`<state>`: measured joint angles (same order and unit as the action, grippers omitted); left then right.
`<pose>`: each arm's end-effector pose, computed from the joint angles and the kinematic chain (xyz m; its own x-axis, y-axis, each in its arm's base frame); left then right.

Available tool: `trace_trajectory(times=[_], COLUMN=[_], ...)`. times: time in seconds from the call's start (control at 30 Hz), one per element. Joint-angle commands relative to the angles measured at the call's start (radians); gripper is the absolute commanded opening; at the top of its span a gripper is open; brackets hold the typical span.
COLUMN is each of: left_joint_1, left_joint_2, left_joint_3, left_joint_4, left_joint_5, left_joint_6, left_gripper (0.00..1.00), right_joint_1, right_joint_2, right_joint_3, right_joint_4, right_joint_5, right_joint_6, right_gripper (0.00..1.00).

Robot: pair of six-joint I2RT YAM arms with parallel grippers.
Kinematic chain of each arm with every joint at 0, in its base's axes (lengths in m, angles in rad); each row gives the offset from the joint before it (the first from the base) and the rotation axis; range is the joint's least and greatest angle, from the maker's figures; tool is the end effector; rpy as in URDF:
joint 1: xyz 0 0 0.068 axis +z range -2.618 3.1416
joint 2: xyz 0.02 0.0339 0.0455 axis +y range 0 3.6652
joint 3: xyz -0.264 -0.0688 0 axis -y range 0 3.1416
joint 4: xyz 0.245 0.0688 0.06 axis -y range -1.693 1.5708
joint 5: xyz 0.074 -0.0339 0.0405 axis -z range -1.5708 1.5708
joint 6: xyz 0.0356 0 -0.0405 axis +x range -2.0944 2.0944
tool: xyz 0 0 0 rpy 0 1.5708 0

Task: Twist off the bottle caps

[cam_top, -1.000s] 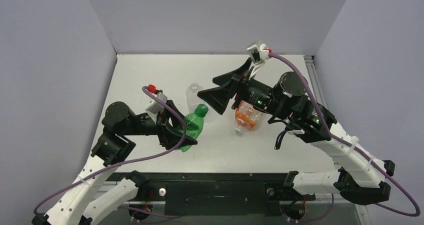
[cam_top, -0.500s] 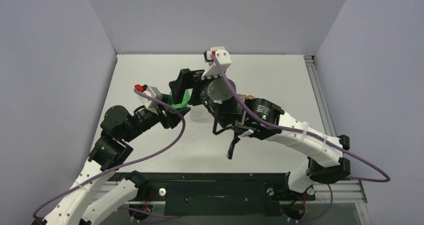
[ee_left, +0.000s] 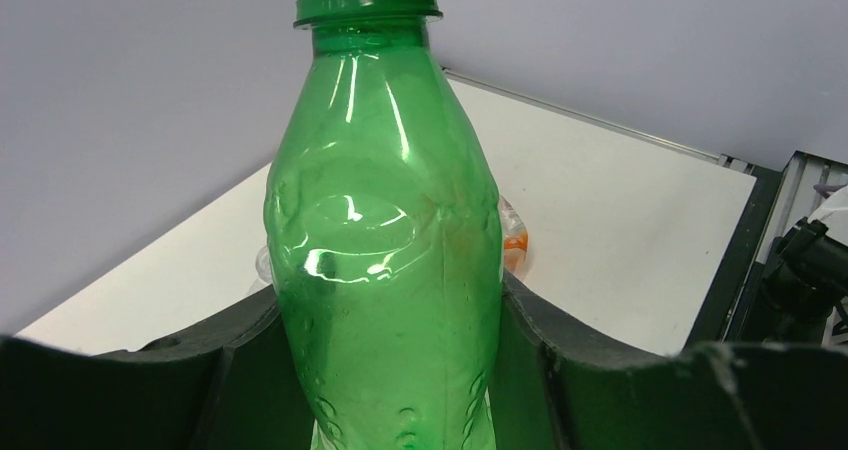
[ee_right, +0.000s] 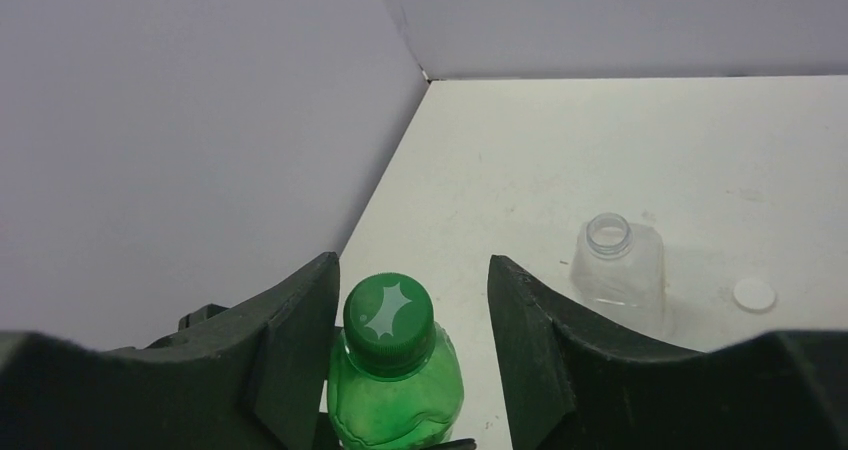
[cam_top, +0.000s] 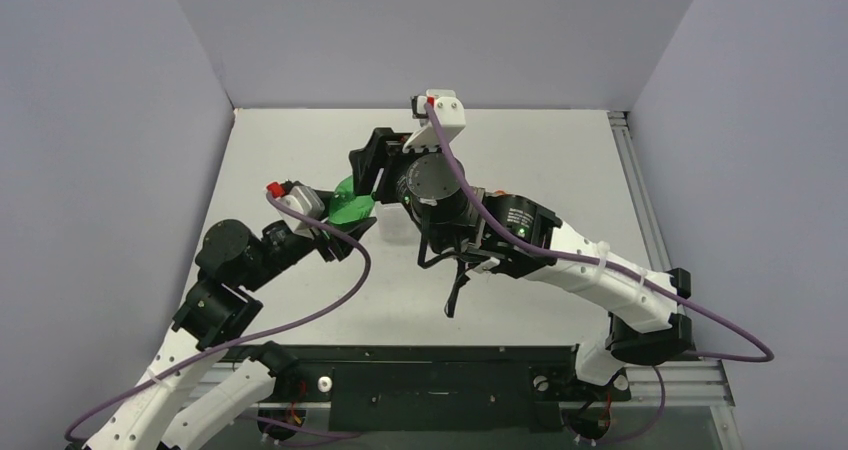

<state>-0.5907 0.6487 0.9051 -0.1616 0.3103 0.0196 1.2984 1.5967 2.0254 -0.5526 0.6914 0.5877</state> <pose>0.1092 -0.0863 0.4034 0.0939 -0.0405 -0.9948 0.7811 0.6225 0.0484 0.1094 0.3073 0.5213 -0.3447 0.3537 -0.8695 -0.4574 0.7456 0.4846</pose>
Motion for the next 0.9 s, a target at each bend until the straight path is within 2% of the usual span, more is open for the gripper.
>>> trace_trajectory(times=[0.0, 0.1, 0.27, 0.37, 0.6, 0.87], left_joint_1=[-0.008, -0.009, -0.009, -0.009, -0.009, -0.009], left_joint_2=[-0.004, -0.001, 0.005, 0.006, 0.007, 0.008], left_joint_3=[-0.007, -0.005, -0.003, -0.004, -0.005, 0.002], left_joint_4=[0.047, 0.052, 0.058, 0.06, 0.065, 0.069], left_joint_5=[-0.012, -0.016, -0.025, -0.026, -0.048, -0.054], left_joint_6=[0.018, 0.017, 0.018, 0.021, 0.024, 0.023], left_gripper=[0.0, 0.0, 0.0, 0.0, 0.0, 0.0], right_joint_1=[-0.003, -0.004, -0.005, -0.009, -0.016, -0.021], right_joint_2=[-0.04, -0.035, -0.021, -0.015, -0.005, 0.014], right_joint_3=[0.001, 0.002, 0.002, 0.0, 0.005, 0.013], right_joint_4=[0.04, 0.037, 0.025, 0.021, 0.027, 0.017], right_joint_5=[0.008, -0.006, -0.03, -0.036, -0.063, -0.088], right_joint_6=[0.002, 0.008, 0.027, 0.042, 0.05, 0.06], right_gripper=[0.51, 0.51, 0.58, 0.59, 0.45, 0.45])
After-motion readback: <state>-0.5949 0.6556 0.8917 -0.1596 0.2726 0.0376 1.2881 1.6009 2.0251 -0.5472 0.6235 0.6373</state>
